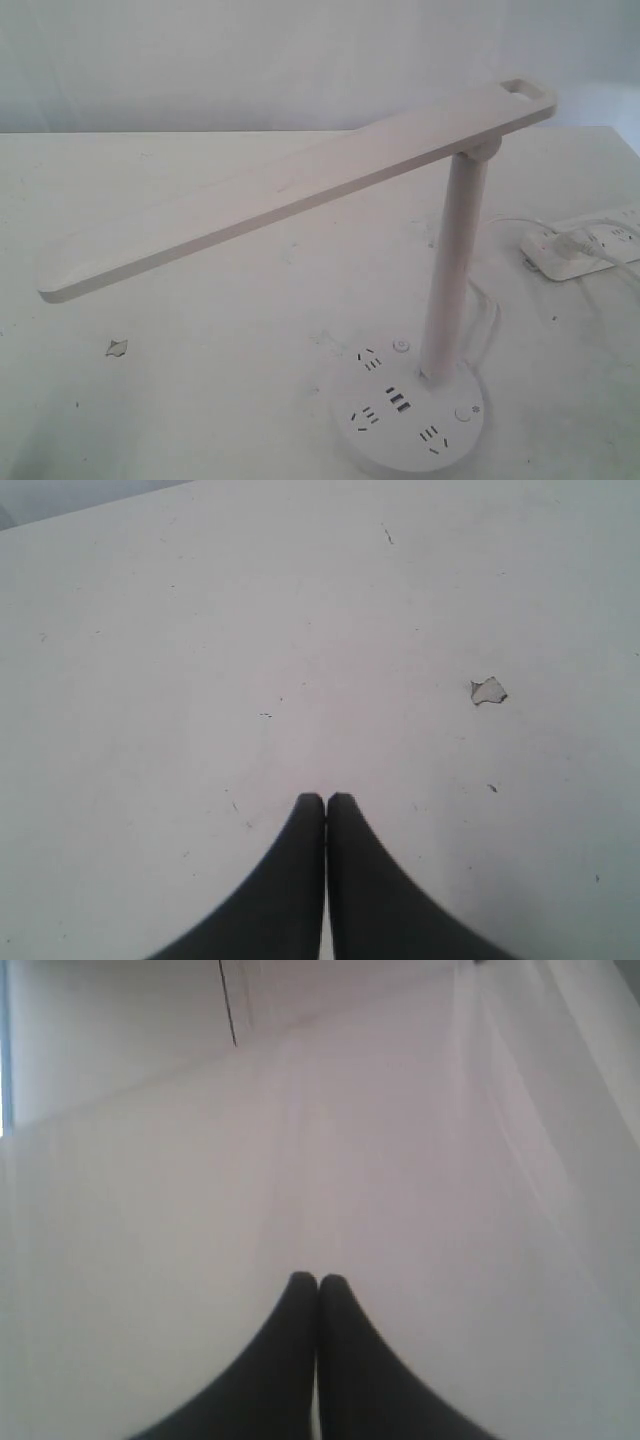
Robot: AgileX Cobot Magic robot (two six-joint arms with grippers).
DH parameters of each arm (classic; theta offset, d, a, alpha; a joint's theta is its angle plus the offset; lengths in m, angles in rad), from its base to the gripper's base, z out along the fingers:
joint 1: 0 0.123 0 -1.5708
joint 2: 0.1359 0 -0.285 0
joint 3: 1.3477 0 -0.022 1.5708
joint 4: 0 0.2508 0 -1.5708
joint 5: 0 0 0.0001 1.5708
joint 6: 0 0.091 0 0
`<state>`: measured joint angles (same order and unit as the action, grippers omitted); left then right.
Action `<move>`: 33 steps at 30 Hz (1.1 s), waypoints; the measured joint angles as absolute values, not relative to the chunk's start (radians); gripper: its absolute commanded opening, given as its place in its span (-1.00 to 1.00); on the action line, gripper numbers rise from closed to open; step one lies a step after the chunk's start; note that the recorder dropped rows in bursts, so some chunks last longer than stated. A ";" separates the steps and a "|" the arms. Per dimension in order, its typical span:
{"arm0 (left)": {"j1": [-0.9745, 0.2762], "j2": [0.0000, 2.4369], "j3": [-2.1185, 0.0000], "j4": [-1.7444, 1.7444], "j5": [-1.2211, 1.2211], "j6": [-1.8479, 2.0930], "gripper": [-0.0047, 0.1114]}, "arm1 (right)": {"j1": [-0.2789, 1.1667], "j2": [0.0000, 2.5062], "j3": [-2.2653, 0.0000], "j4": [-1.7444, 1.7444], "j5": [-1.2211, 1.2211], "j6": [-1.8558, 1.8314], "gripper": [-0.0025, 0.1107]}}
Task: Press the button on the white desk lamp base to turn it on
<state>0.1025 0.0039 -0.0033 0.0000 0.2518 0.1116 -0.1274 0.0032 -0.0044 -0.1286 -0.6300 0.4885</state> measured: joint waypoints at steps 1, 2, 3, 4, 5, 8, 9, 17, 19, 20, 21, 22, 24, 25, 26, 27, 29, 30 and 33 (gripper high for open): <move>0.103 0.004 -0.003 0.000 0.252 0.112 -0.92 | -0.127 0.003 -0.004 -0.129 -0.676 0.498 -0.96; 0.103 0.004 -0.003 0.000 0.252 0.112 -0.92 | -0.127 0.003 -0.004 -0.127 -0.710 0.504 -0.96; 0.103 0.004 -0.003 0.000 0.252 0.112 -0.92 | -0.127 0.003 -0.004 -0.125 -0.743 0.508 -0.96; 0.103 0.004 -0.003 0.000 0.252 0.112 -0.92 | -0.127 0.003 -0.004 -0.125 -0.767 0.513 -0.96; 0.103 0.004 -0.003 0.000 0.252 0.112 -0.92 | -0.127 0.003 -0.004 -0.125 -0.783 0.519 -0.96; 0.103 0.004 -0.003 0.000 0.252 0.112 -0.92 | -0.127 0.003 -0.004 -0.125 -0.840 0.572 -0.96; 0.103 0.004 -0.003 0.000 0.252 0.112 -0.92 | -0.127 0.003 -0.004 -0.125 -0.860 0.600 -0.96; 0.103 0.004 -0.003 0.000 0.252 0.112 -0.92 | -0.127 0.003 -0.004 -0.041 -0.971 0.828 -0.96; 0.103 0.004 -0.003 0.000 0.252 0.112 -0.92 | -0.127 0.003 -0.007 -0.024 -0.973 0.846 -0.96; 0.103 0.004 -0.003 0.000 0.252 0.112 -0.92 | -0.127 0.003 -0.015 -0.024 -0.973 0.849 -0.96; 0.103 0.004 -0.003 0.000 0.252 0.112 -0.92 | -0.127 0.003 -0.027 -0.024 -0.973 0.853 -0.96; 0.103 0.004 -0.003 0.000 0.252 0.112 -0.92 | -0.127 0.001 -0.060 -0.033 -0.969 0.853 -0.96; 0.103 0.004 -0.003 0.000 0.252 0.112 -0.92 | -0.127 0.021 -0.133 -0.113 -0.964 0.855 -0.96; 0.103 0.004 -0.003 0.000 0.252 0.112 -0.92 | -0.127 0.035 -0.157 -0.151 -0.964 0.855 -0.96; 0.103 0.004 -0.003 0.000 0.252 0.112 -0.92 | -0.127 0.079 -0.220 -0.272 -0.964 0.857 -0.96; 0.103 0.004 -0.003 0.000 0.252 0.112 -0.92 | -0.127 0.100 -0.254 -0.332 -0.967 0.859 -0.96; 0.103 0.004 -0.003 0.000 0.252 0.112 -0.92 | -0.127 0.216 -0.381 -0.614 -0.974 0.909 -0.96; 0.103 0.004 -0.003 0.000 0.252 0.112 -0.92 | -0.127 0.250 -0.416 -0.678 -0.981 0.926 -0.96; 0.103 0.004 -0.003 0.000 0.252 0.112 -0.92 | -0.127 0.401 -0.561 -0.905 -1.009 0.962 -0.96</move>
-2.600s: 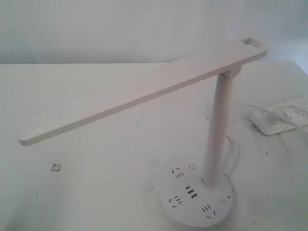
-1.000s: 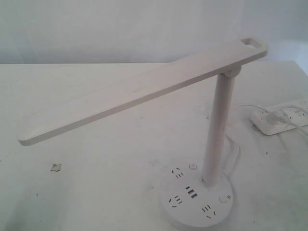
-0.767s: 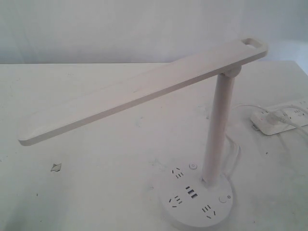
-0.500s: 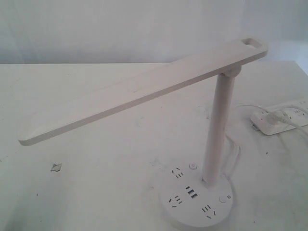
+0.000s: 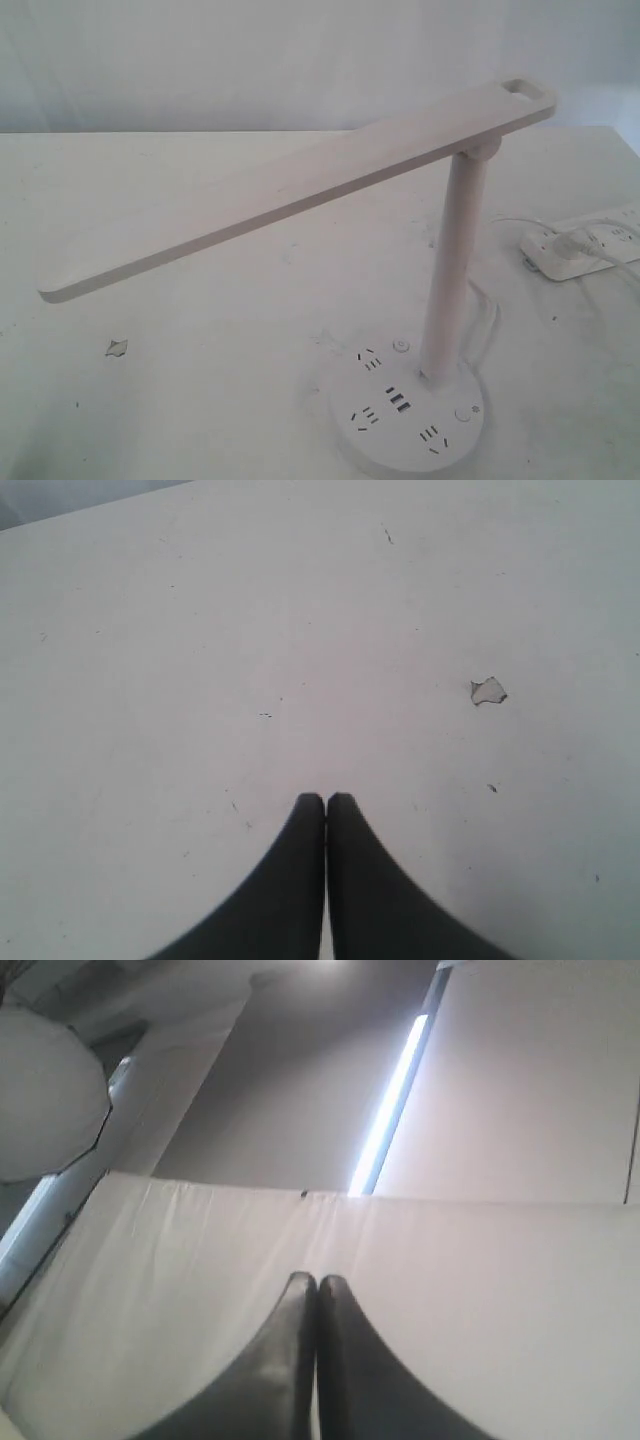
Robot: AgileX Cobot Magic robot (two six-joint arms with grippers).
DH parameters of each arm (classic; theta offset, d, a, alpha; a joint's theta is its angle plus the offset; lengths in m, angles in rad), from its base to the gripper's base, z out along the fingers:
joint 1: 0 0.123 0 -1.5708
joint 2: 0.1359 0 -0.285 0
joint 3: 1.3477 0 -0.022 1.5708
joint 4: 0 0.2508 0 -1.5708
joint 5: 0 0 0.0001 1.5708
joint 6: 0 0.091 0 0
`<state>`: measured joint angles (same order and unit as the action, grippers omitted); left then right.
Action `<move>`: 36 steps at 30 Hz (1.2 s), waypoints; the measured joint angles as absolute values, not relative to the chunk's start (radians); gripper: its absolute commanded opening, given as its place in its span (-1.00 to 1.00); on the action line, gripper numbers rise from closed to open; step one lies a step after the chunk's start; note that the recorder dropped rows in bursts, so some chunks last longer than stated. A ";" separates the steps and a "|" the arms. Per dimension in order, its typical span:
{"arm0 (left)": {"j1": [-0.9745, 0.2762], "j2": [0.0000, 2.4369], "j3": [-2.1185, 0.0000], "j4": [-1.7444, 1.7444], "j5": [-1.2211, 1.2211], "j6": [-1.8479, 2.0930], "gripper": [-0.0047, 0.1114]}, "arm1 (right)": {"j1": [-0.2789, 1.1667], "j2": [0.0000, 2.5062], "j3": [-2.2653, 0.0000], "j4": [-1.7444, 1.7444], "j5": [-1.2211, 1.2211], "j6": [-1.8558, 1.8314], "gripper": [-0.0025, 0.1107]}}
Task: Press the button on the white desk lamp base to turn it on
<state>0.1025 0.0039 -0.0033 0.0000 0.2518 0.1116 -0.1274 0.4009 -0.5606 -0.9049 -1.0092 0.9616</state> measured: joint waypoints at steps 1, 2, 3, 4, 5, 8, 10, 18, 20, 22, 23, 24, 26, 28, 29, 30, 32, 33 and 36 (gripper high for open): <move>0.103 0.004 -0.003 0.000 0.252 0.112 -0.92 | -0.127 0.437 -0.592 -0.940 -1.009 0.962 -0.96; 0.103 0.004 -0.003 0.000 0.252 0.112 -0.92 | -0.127 0.489 -0.628 -0.997 -1.009 0.965 -0.96; 0.103 0.004 -0.003 0.000 0.252 0.112 -0.92 | -0.127 0.543 -0.663 -1.056 -1.009 0.968 -0.96; 0.103 0.004 -0.003 0.000 0.252 0.112 -0.92 | -0.127 0.573 -0.680 -1.092 -1.009 0.968 -0.96; 0.103 0.004 -0.003 0.000 0.252 0.112 -0.92 | -0.127 0.628 -0.705 -1.172 -1.009 0.968 -0.96; 0.103 0.004 -0.003 0.000 0.252 0.112 -0.92 | -0.118 0.741 -0.718 -1.340 -1.009 0.968 -0.96; 0.103 0.004 -0.003 0.000 0.252 0.112 -0.92 | -0.096 0.808 -0.718 -1.464 -1.012 0.976 -0.96; 0.103 0.004 -0.003 0.000 0.252 0.112 -0.92 | 0.084 0.977 -0.718 -1.579 -0.948 1.065 -0.96; 0.103 0.004 -0.003 0.000 0.252 0.112 -0.92 | 0.149 1.010 -0.726 -1.569 -0.885 1.114 -0.96; 0.103 0.004 -0.003 0.000 0.252 0.112 -0.92 | 0.214 1.039 -0.730 -1.566 -0.835 1.158 -0.96; 0.103 0.004 -0.003 0.000 0.252 0.112 -0.92 | 0.245 1.056 -0.733 -1.584 -0.802 1.179 -0.96; 0.103 0.004 -0.003 0.000 0.252 0.112 -0.92 | 0.268 1.072 -0.736 -1.610 -0.770 1.172 -0.96; 0.103 0.004 -0.003 0.000 0.252 0.112 -0.92 | 0.323 1.102 -0.750 -1.626 -0.703 1.182 -0.96; 0.103 0.004 -0.003 0.000 0.252 0.112 -0.92 | 0.368 1.126 -0.760 -1.648 -0.670 1.182 -0.96; 0.103 0.004 -0.003 0.000 0.252 0.112 -0.92 | 0.391 1.135 -0.765 -1.660 -0.666 1.182 -0.96; 0.103 0.004 -0.003 0.000 0.252 0.112 -0.92 | 0.412 1.142 -0.767 -1.669 -0.665 1.178 -0.96; 0.103 0.004 -0.003 0.000 0.252 0.112 -0.92 | 0.443 1.146 -0.768 -1.684 -0.674 1.174 -0.96; 0.103 0.004 -0.003 0.000 0.252 0.112 -0.92 | 0.452 1.148 -0.768 -1.686 -0.682 1.171 -0.96; 0.103 0.004 -0.003 0.000 0.252 0.112 -0.92 | 0.458 1.139 -0.768 -1.690 -0.705 1.174 -0.96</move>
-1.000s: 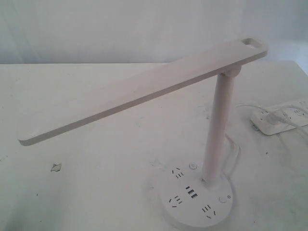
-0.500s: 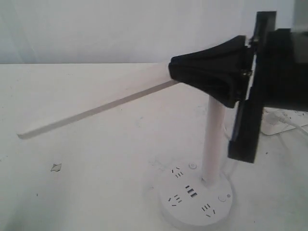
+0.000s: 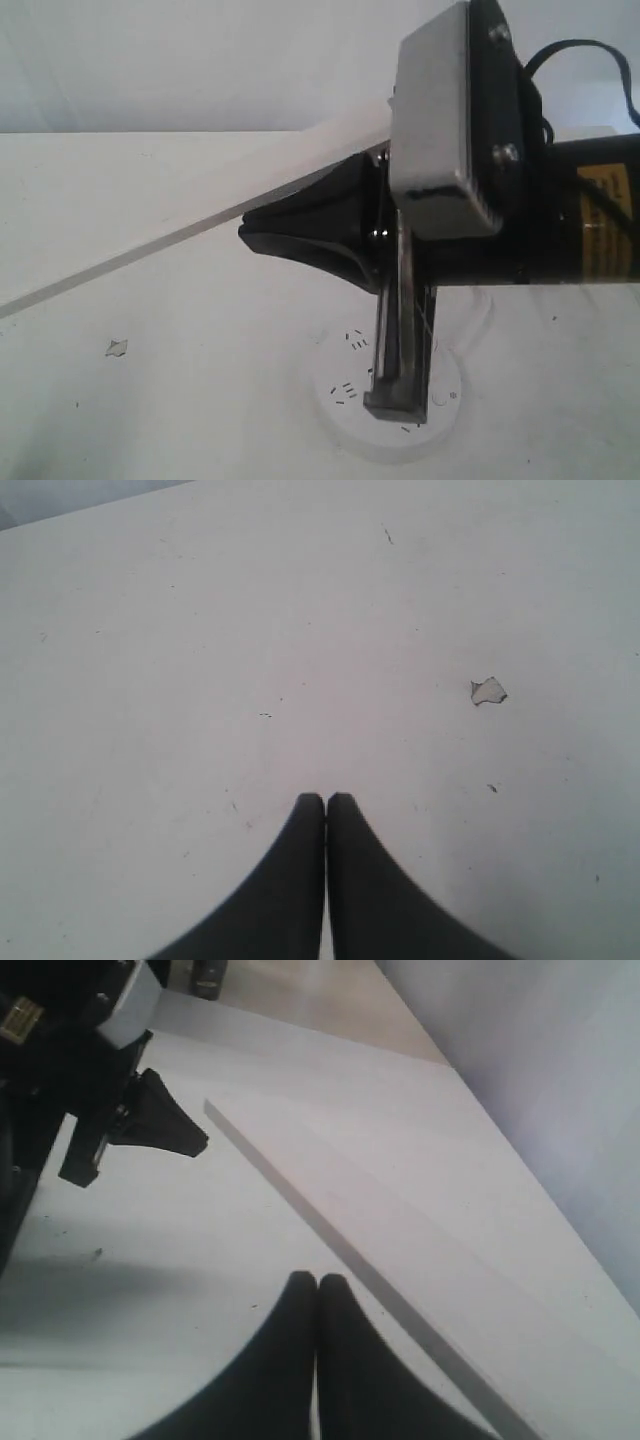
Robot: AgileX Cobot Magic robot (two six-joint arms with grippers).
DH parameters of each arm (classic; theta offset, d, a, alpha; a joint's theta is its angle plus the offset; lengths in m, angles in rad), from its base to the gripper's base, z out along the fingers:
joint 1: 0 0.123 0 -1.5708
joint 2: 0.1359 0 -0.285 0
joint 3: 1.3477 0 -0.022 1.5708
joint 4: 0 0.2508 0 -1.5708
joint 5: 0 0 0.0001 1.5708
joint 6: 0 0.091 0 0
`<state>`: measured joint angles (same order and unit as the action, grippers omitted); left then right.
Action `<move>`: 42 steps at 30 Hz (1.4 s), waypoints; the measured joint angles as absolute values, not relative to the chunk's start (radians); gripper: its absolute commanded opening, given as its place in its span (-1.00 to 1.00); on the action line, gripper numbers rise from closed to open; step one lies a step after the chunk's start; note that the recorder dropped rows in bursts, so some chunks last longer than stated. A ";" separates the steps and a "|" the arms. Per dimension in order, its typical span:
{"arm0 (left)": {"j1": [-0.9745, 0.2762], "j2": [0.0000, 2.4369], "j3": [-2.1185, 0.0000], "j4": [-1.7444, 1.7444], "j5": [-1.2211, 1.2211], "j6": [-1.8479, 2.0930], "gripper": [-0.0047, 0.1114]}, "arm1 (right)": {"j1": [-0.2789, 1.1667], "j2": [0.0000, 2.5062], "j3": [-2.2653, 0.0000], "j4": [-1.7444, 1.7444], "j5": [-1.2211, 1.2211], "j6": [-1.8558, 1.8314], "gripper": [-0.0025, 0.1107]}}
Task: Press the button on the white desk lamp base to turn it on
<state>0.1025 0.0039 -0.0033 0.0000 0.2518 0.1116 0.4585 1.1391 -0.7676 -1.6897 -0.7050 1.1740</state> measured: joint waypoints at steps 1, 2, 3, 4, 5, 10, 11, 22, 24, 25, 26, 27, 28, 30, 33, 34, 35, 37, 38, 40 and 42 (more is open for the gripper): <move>0.103 0.004 -0.003 0.000 0.252 0.112 -0.92 | 0.458 1.127 -0.765 -1.694 -0.717 1.179 -0.96; 0.103 0.004 -0.003 0.000 0.252 0.112 -0.92 | 0.458 1.112 -0.763 -1.696 -0.732 1.187 -0.96; 0.103 0.004 -0.003 0.000 0.252 0.112 -0.92 | 0.458 1.093 -0.756 -1.704 -0.743 1.198 -0.96; 0.103 0.004 -0.003 0.000 0.252 0.112 -0.92 | 0.458 1.076 -0.754 -1.711 -0.748 1.206 -0.96; 0.103 0.004 -0.003 0.000 0.252 0.112 -0.92 | 0.458 1.053 -0.746 -1.715 -0.746 1.219 -0.96; 0.103 0.004 -0.003 0.000 0.252 0.112 -0.92 | 0.458 0.917 -0.727 -1.746 -0.697 1.358 -0.96; 0.103 0.004 -0.003 0.000 0.252 0.112 -0.92 | 0.458 0.886 -0.727 -1.746 -0.689 1.406 -0.96; 0.103 0.004 -0.003 0.000 0.252 0.112 -0.92 | 0.458 0.715 -0.659 -1.746 -0.625 1.557 -0.46; 0.103 0.004 -0.003 0.000 0.252 0.112 -0.92 | 0.458 0.714 -0.644 -1.746 -0.618 1.563 -0.06; 0.103 0.004 -0.003 0.000 0.252 0.112 -0.92 | 0.458 0.712 -0.638 -1.748 -0.613 1.563 0.10; 0.103 0.004 -0.003 0.000 0.252 0.112 -0.92 | 0.458 0.712 -0.629 -1.748 -0.609 1.566 0.26; 0.103 0.004 -0.003 0.000 0.252 0.112 -0.92 | 0.458 0.712 -0.621 -1.748 -0.600 1.567 0.35; 0.103 0.004 -0.003 0.000 0.252 0.112 -0.92 | 0.458 0.712 -0.613 -1.748 -0.582 1.570 0.36; 0.103 0.004 -0.003 0.000 0.252 0.112 -0.92 | 0.458 0.712 -0.597 -1.751 -0.533 1.575 0.33; 0.103 0.004 -0.003 0.000 0.252 0.112 -0.92 | 0.458 0.712 -0.563 -1.751 -0.414 1.582 0.32; 0.103 0.004 -0.003 0.000 0.252 0.112 -0.92 | 0.458 0.712 -0.554 -1.751 -0.382 1.582 0.32; 0.103 0.004 -0.003 0.000 0.252 0.112 -0.92 | 0.458 0.712 -0.544 -1.751 -0.343 1.585 0.32; 0.103 0.004 -0.003 0.000 0.252 0.112 -0.92 | 0.458 0.712 -0.520 -1.751 -0.272 1.585 0.32; 0.103 0.004 -0.003 0.000 0.252 0.112 -0.92 | 0.458 0.712 -0.508 -1.751 -0.250 1.585 0.32; 0.103 0.004 -0.003 0.000 0.252 0.112 -0.92 | 0.458 0.712 -0.484 -1.751 -0.215 1.582 0.30; 0.103 0.004 -0.003 0.000 0.252 0.112 -0.92 | 0.458 0.712 -0.461 -1.749 -0.209 1.582 0.28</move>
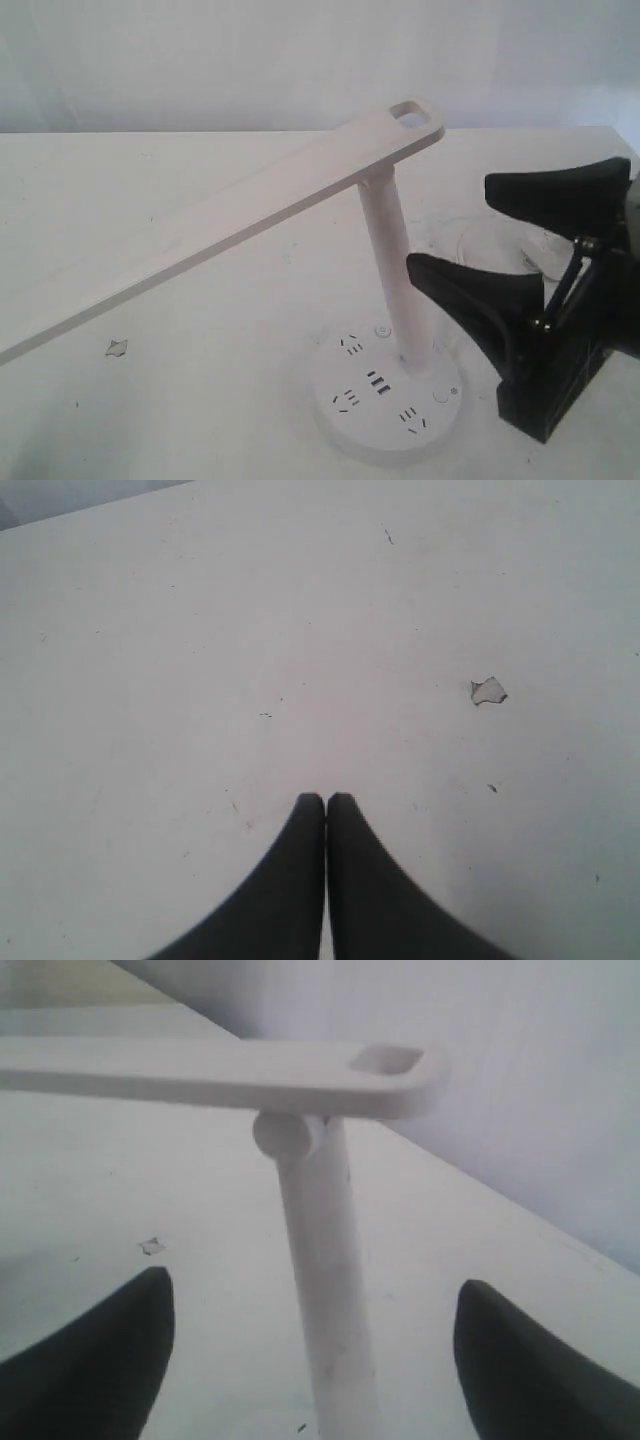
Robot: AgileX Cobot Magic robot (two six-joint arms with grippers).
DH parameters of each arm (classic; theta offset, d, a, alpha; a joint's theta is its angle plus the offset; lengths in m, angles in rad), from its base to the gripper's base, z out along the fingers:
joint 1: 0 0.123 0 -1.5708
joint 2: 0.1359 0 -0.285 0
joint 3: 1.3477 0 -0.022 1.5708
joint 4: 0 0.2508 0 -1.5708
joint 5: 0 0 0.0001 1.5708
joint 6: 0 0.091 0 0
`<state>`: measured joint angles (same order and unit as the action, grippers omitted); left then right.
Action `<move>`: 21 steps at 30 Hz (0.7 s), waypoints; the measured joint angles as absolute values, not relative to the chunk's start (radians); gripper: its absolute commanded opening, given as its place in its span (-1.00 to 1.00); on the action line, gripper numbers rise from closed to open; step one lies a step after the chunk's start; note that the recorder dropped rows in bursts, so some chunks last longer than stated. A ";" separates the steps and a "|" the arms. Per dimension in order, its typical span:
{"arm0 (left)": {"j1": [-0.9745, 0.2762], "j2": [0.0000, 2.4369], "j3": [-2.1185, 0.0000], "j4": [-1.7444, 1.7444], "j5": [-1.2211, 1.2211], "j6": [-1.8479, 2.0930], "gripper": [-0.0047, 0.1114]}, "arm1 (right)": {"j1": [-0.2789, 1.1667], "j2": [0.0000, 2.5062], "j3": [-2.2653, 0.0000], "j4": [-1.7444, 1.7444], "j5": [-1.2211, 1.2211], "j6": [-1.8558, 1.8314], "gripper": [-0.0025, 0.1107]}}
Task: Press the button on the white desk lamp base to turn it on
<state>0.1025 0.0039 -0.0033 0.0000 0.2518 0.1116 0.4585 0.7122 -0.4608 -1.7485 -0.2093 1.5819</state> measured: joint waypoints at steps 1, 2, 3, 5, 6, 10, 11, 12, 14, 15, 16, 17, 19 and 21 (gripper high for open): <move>0.103 0.004 -0.003 0.000 0.252 0.112 -0.92 | 0.458 0.712 -0.450 -1.749 -0.211 1.582 0.27; 0.103 0.004 -0.003 0.000 0.252 0.112 -0.92 | 0.458 0.712 -0.435 -1.749 -0.217 1.586 0.27; 0.103 0.004 -0.003 0.000 0.252 0.112 -0.92 | 0.458 0.712 -0.418 -1.749 -0.225 1.594 0.27; 0.103 0.004 -0.003 0.000 0.252 0.112 -0.92 | 0.458 0.712 -0.386 -1.749 -0.227 1.613 0.25; 0.103 0.004 -0.003 0.000 0.252 0.112 -0.92 | 0.458 0.712 -0.368 -1.749 -0.227 1.623 0.24; 0.103 0.004 -0.003 0.000 0.252 0.112 -0.92 | 0.458 0.712 -0.322 -1.749 -0.217 1.701 -0.02; 0.103 0.004 -0.003 0.000 0.252 0.112 -0.92 | 0.458 0.712 -0.317 -1.749 -0.216 1.724 -0.13; 0.103 0.004 -0.003 0.000 0.252 0.112 -0.92 | 0.458 0.712 -0.314 -1.749 -0.216 1.747 -0.22; 0.103 0.004 -0.003 0.000 0.252 0.112 -0.92 | 0.458 0.712 -0.310 -1.749 -0.216 1.783 -0.47; 0.103 0.004 -0.003 0.000 0.252 0.112 -0.92 | 0.458 0.714 -0.309 -1.749 -0.221 1.798 -0.60; 0.103 0.004 -0.003 0.000 0.252 0.112 -0.92 | 0.458 0.723 -0.308 -1.749 -0.226 1.812 -0.70; 0.103 0.004 -0.003 0.000 0.252 0.112 -0.92 | 0.458 0.731 -0.308 -1.749 -0.228 1.820 -0.82; 0.103 0.004 -0.003 0.000 0.252 0.112 -0.92 | 0.458 0.759 -0.307 -1.749 -0.235 1.832 -0.96; 0.103 0.004 -0.003 0.000 0.252 0.112 -0.92 | 0.458 0.797 -0.306 -1.749 -0.239 1.835 -0.96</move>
<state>0.1025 0.0039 -0.0033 0.0000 0.2518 0.1116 0.4585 0.7971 -0.3063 -1.7485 -0.2391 1.8346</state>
